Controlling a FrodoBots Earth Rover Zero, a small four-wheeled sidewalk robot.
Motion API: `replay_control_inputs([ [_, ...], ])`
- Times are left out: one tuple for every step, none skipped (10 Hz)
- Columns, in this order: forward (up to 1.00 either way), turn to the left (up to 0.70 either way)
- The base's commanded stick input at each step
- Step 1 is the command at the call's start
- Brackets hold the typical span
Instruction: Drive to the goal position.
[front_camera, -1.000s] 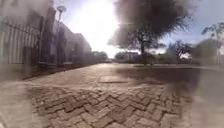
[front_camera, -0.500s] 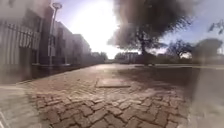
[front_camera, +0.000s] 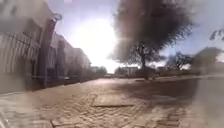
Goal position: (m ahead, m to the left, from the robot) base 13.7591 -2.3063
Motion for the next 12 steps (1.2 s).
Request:
replay_control_inputs([
  [1.0,0.0],
  [1.0,0.0],
  [1.0,0.0],
  [1.0,0.0],
  [1.0,0.0],
  [1.0,0.0],
  [1.0,0.0],
  [1.0,0.0],
  [1.0,0.0],
  [1.0,0.0],
  [1.0,0.0],
  [1.0,0.0],
])
